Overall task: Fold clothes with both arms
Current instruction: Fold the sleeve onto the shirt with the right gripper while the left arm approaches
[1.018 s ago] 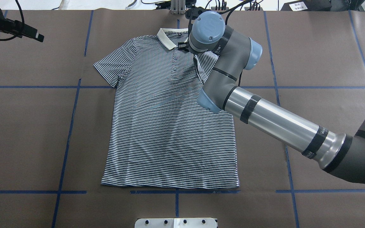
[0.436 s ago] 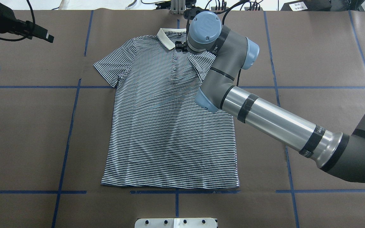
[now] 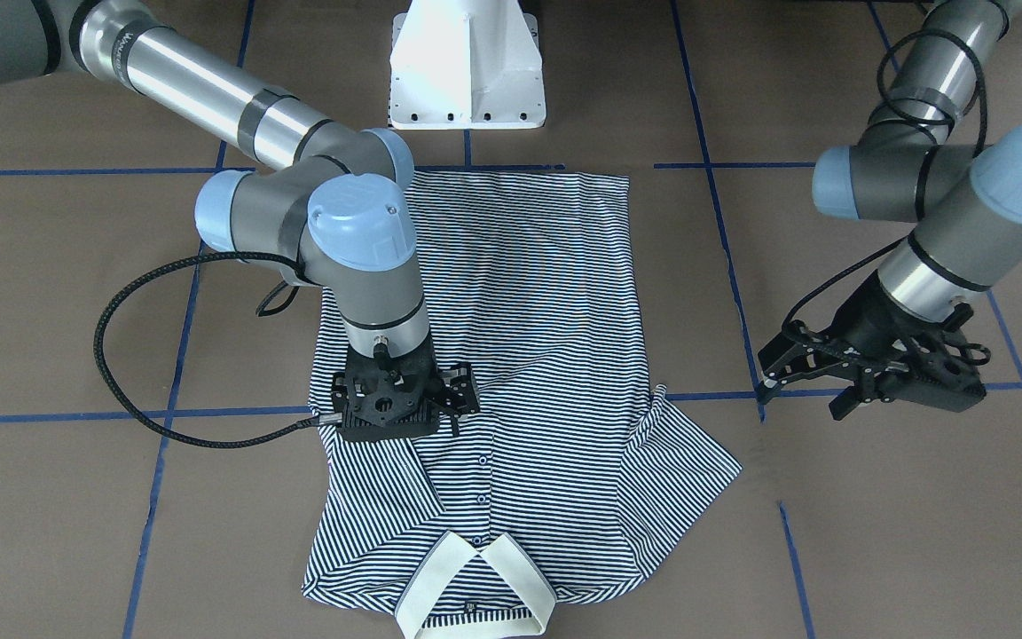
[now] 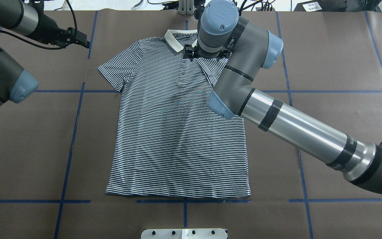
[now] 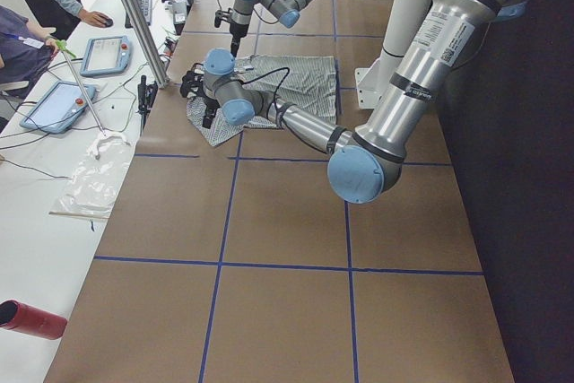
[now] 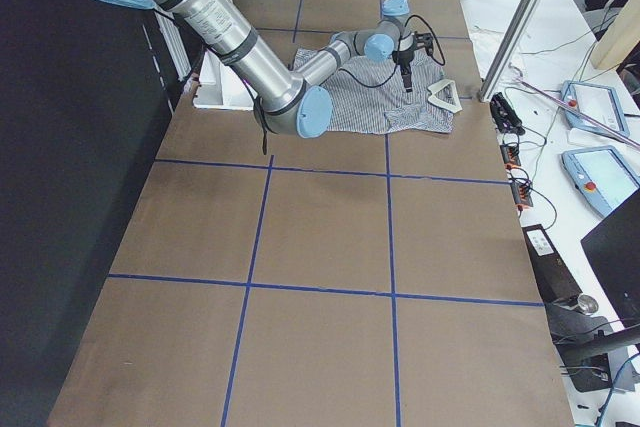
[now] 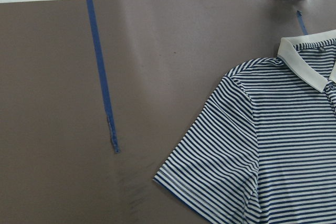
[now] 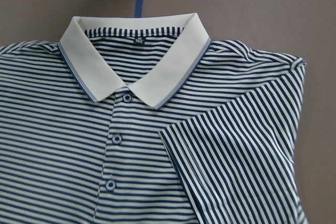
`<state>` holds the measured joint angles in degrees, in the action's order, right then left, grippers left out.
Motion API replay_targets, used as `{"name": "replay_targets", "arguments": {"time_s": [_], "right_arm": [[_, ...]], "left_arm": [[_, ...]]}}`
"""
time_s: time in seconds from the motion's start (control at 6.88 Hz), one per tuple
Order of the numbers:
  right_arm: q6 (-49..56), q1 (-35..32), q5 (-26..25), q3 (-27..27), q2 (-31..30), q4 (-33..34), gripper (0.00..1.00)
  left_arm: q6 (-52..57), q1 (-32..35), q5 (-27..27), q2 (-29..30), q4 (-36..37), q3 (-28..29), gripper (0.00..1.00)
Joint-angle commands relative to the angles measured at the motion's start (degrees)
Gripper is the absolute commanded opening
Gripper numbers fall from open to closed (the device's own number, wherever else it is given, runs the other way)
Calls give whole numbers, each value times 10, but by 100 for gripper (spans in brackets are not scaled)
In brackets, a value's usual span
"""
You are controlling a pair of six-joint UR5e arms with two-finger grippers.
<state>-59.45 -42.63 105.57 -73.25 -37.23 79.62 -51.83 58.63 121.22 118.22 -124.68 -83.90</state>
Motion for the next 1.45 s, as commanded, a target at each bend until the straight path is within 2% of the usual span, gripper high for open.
{"name": "replay_targets", "arguments": {"time_s": [0.0, 0.15, 0.29, 0.44, 0.73, 0.87, 1.31], "right_arm": [[110, -50, 115, -97, -40, 119, 100], [153, -60, 139, -118, -56, 149, 100], [159, -61, 136, -177, -108, 145, 100], [159, -60, 139, -221, -141, 143, 100], [156, -81, 191, -225, -142, 141, 100], [151, -81, 195, -226, -142, 140, 100], [150, -80, 195, -226, -140, 140, 100]], "left_arm": [[-92, -32, -84, 35, -14, 55, 99], [-146, -56, -149, 52, -20, 99, 99], [-150, -82, -194, 59, -21, 116, 99], [-165, -95, -201, 58, -21, 120, 99], [-181, -108, -221, 66, -60, 168, 99], [-180, -111, -227, 77, -74, 198, 99], [-177, -122, -239, 81, -75, 213, 98]]}}
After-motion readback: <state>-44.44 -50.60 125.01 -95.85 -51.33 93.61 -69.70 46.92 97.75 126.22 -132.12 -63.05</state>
